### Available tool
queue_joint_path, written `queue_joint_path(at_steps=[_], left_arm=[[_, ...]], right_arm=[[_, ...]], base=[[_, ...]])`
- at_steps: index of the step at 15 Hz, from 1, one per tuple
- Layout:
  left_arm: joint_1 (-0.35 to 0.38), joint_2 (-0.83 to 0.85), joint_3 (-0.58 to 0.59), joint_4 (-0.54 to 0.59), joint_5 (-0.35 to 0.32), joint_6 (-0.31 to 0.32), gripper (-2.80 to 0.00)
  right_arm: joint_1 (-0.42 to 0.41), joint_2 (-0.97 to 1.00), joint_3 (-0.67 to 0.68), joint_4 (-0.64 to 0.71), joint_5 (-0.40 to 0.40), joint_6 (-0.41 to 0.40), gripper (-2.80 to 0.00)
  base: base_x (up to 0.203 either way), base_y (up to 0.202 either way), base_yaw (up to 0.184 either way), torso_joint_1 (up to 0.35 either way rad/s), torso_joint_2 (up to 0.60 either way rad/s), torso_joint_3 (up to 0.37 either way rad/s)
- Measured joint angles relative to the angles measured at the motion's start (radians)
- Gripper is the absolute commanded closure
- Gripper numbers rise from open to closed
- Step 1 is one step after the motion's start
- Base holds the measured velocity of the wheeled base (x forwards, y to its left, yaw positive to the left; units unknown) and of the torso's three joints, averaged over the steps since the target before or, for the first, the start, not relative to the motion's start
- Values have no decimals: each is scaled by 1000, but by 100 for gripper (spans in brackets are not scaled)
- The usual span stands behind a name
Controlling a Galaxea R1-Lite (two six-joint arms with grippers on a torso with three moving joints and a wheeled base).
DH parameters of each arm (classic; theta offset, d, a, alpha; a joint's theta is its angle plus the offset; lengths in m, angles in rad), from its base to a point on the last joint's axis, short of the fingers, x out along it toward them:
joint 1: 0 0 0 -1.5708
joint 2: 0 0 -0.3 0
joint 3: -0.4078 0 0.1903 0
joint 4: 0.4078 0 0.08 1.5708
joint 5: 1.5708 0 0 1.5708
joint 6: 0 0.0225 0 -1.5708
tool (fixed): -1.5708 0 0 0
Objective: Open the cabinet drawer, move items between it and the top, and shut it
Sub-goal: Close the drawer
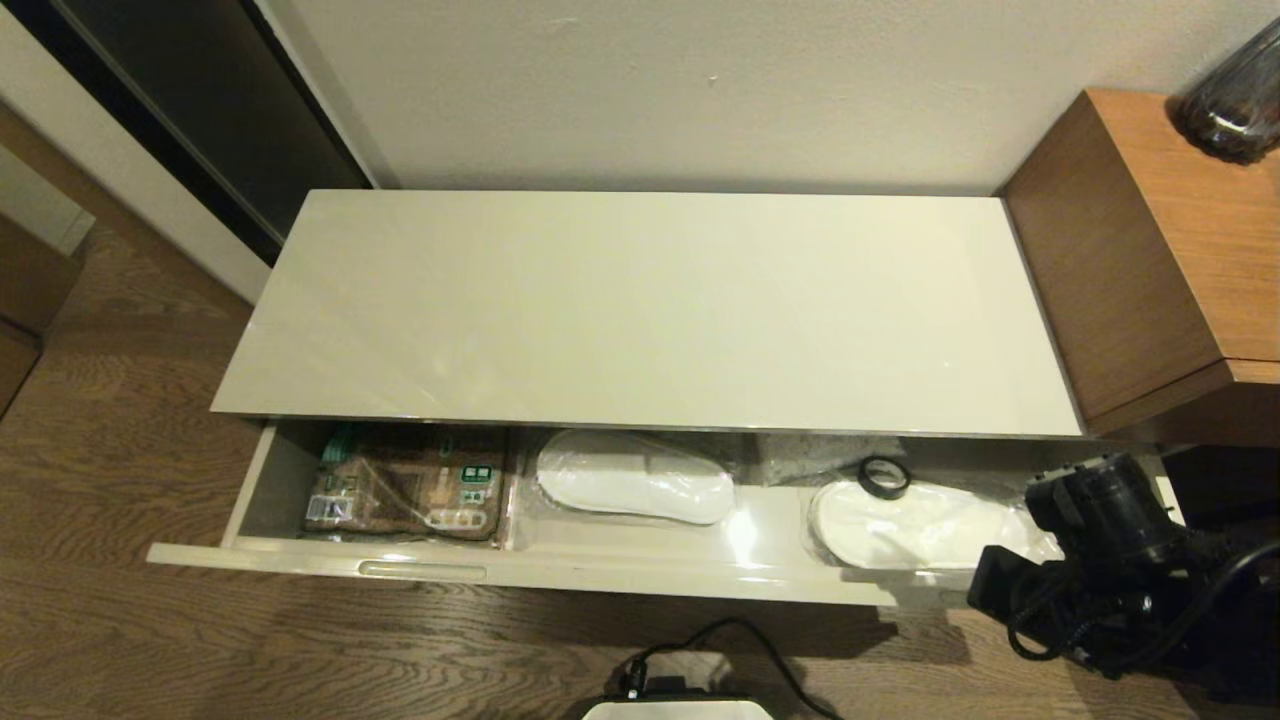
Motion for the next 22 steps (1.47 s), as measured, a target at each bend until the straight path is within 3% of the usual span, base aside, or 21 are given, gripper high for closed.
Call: queue_joint_path(at_steps=[3, 6, 10, 14, 19, 22], left_arm=[[0, 0, 0, 1, 0, 0, 0], [0, 0, 0, 0, 0, 0, 0], [0, 0, 0, 0, 0, 0, 0], [0, 0, 0, 1, 0, 0, 0], [0, 0, 0, 0, 0, 0, 0], [0, 0, 0, 1, 0, 0, 0]], right_arm=[[5, -65, -176, 222, 4, 16, 0], [9, -104, -292, 343, 2, 13, 0], [65, -132, -272, 444, 14, 16, 0], [100, -125, -150, 430, 58, 19, 0], [94, -24, -73, 181, 51, 20, 0], [87, 36, -86, 125, 28, 20, 0]], base=[[0, 0, 0, 0, 0, 0], [0, 0, 0, 0, 0, 0], [0, 0, 0, 0, 0, 0], [0, 0, 0, 0, 0, 0], [0, 0, 0, 0, 0, 0], [0, 0, 0, 0, 0, 0]])
